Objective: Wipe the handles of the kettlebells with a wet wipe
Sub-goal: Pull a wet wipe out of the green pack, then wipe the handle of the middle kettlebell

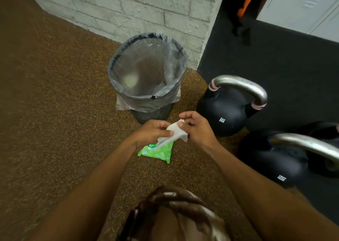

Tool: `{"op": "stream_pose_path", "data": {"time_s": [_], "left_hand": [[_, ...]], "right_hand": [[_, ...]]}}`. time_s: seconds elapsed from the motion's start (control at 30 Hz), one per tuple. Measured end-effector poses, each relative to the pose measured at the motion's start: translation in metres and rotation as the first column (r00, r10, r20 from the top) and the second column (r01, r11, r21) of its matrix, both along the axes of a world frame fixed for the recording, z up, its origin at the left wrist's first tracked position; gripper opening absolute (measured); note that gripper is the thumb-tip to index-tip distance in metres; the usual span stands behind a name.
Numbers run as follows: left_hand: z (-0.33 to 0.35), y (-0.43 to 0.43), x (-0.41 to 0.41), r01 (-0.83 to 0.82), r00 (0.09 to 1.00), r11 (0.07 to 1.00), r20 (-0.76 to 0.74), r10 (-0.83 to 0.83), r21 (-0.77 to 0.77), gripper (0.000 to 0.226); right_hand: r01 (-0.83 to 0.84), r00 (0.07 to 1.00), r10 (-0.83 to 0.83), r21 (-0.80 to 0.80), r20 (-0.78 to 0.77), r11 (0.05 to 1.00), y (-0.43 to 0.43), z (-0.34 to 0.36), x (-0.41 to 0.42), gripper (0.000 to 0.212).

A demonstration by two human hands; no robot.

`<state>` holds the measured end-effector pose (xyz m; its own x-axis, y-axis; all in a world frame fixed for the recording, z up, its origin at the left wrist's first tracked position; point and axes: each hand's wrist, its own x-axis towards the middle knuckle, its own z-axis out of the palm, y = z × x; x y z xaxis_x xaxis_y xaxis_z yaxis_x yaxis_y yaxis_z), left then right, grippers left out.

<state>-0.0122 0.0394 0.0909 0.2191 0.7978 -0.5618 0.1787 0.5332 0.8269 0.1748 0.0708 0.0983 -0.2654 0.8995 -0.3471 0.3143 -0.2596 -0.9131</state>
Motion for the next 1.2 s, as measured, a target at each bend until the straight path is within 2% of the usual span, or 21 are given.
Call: {"op": "stream_pose_path", "data": {"time_s": [0.1, 0.23, 0.37, 0.53, 0.63, 0.73, 0.8, 0.87, 0.93, 1.0, 1.13, 1.2], "left_hand": [[0.031, 0.007, 0.005, 0.036, 0.999, 0.999, -0.036, -0.034, 0.037, 0.019], [0.074, 0.003, 0.014, -0.004, 0.998, 0.993, -0.06, 0.011, 0.121, 0.011], [0.125, 0.0, 0.031, 0.046, 0.993, 0.968, -0.116, -0.018, 0.245, 0.011], [0.175, 0.002, 0.073, 0.108, 0.985, 0.946, -0.163, -0.059, 0.306, 0.018], [0.201, 0.007, 0.102, 0.156, 0.975, 0.929, -0.202, -0.091, 0.335, 0.018], [0.224, 0.01, 0.126, 0.202, 0.961, 0.916, -0.251, -0.117, 0.347, 0.014], [0.234, 0.01, 0.139, 0.215, 0.952, 0.92, -0.282, -0.121, 0.328, 0.017], [0.242, 0.01, 0.154, 0.177, 0.961, 0.947, -0.253, -0.109, 0.268, 0.022], [0.248, 0.007, 0.171, 0.121, 0.977, 0.975, -0.198, -0.083, 0.187, 0.028], [0.256, 0.0, 0.203, 0.059, 0.979, 0.987, -0.202, -0.028, 0.151, 0.044], [0.25, -0.013, 0.219, -0.194, 0.974, 0.979, -0.128, 0.185, -0.065, 0.054], [0.249, -0.018, 0.237, -0.178, 0.981, 0.97, -0.111, 0.161, -0.166, 0.058]], "right_hand": [[-0.032, 0.999, 0.032, -0.012, -0.01, 0.999, 0.007, 0.036, 0.018, 0.029], [-0.057, 0.995, 0.044, -0.14, -0.092, 0.989, -0.001, 0.084, 0.036, 0.036], [-0.064, 0.991, 0.037, -0.209, -0.129, 0.976, -0.023, 0.132, 0.058, 0.029], [0.024, 0.962, -0.108, -0.318, -0.249, 0.948, -0.046, 0.177, 0.095, 0.03], [0.085, 0.953, -0.168, -0.308, -0.253, 0.948, -0.051, 0.189, 0.118, 0.032], [0.122, 0.952, -0.188, -0.265, -0.241, 0.957, -0.052, 0.2, 0.141, 0.046], [0.145, 0.958, -0.191, -0.213, -0.213, 0.966, -0.055, 0.207, 0.155, 0.032], [0.175, 0.959, -0.203, -0.147, -0.199, 0.974, -0.059, 0.212, 0.17, 0.019], [0.22, 0.95, -0.235, -0.096, -0.203, 0.971, -0.062, 0.215, 0.184, 0.017], [0.313, 0.913, -0.321, -0.071, -0.252, 0.947, -0.07, 0.218, 0.211, 0.017], [0.379, 0.892, -0.381, -0.057, -0.242, 0.924, -0.071, 0.213, 0.222, 0.015], [0.423, 0.865, -0.423, -0.061, -0.27, 0.904, -0.075, 0.212, 0.232, 0.016]]}}
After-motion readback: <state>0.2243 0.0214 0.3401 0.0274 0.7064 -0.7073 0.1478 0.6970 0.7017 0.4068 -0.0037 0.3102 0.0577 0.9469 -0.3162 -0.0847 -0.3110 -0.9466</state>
